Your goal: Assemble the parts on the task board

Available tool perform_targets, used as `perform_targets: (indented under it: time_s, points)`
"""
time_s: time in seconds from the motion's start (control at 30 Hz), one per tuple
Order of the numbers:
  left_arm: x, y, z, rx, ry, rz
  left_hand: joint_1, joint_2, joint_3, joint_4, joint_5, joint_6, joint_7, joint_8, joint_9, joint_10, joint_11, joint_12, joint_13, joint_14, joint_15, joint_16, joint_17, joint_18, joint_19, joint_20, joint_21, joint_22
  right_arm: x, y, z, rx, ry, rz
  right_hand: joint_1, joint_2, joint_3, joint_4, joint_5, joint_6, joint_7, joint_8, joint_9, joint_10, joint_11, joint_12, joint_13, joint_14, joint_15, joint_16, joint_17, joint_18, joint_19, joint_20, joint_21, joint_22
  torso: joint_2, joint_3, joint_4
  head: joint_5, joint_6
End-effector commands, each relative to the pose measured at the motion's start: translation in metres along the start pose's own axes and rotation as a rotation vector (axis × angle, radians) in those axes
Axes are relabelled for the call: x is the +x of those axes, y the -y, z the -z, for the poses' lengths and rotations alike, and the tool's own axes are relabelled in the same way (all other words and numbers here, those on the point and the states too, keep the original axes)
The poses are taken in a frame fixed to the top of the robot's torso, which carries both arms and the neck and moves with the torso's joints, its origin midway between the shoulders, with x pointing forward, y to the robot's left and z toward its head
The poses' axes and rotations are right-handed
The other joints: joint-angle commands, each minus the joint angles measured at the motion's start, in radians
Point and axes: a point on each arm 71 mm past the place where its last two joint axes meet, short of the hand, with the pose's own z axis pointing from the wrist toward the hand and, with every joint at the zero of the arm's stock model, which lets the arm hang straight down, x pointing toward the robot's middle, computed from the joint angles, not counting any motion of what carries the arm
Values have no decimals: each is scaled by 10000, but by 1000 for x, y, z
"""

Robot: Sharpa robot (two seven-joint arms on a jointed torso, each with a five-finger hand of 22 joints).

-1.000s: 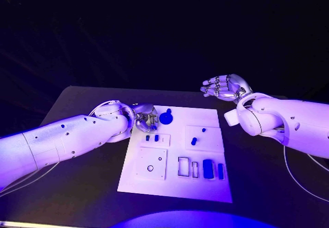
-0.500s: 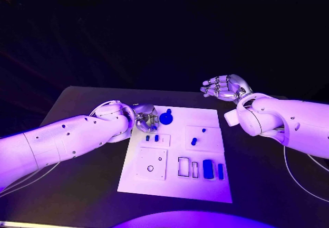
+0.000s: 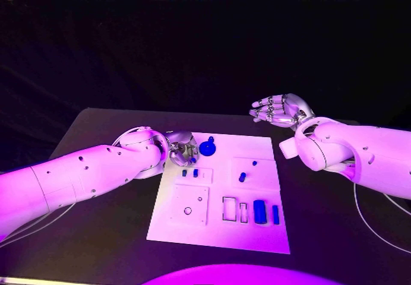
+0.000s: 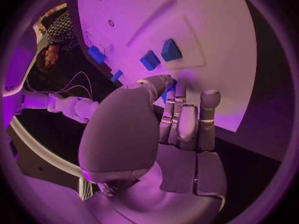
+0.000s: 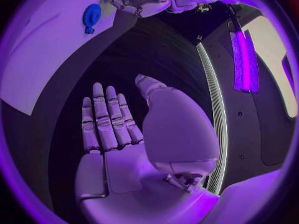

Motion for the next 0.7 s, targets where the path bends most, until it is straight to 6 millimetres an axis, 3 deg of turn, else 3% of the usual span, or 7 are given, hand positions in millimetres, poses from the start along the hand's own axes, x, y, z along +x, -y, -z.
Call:
perform_targets:
  time_s: [0.03, 0.7]
  points:
    - [5, -1, 0, 5, -226, 44, -86, -9, 5, -31, 6, -95, 12, -73, 7, 50, -7, -75, 9, -14, 23, -20, -24, -40, -76, 28, -66, -23, 1, -1, 0, -133, -174, 34, 17, 93, 3, -39, -24, 69, 645, -52, -8, 48, 26, -47, -10, 71, -9, -36, -8, 30, -13, 29, -4, -8, 0, -2, -6, 7, 8]
    - [4, -5, 1, -144, -178, 181, -366, -187, 51, -25, 5, -553, 127, -638, -126, 52, 86, -454, 52, -183, 96, -103, -282, 26, -349, 51, -295, -351, -1, 0, 0, -100, -120, 50, 11, 88, -2, -42, -25, 66, 647, -54, -12, 46, 28, -50, -11, 70, -7, -41, -17, 29, -51, 30, -7, -23, 3, -4, -3, -34, 17]
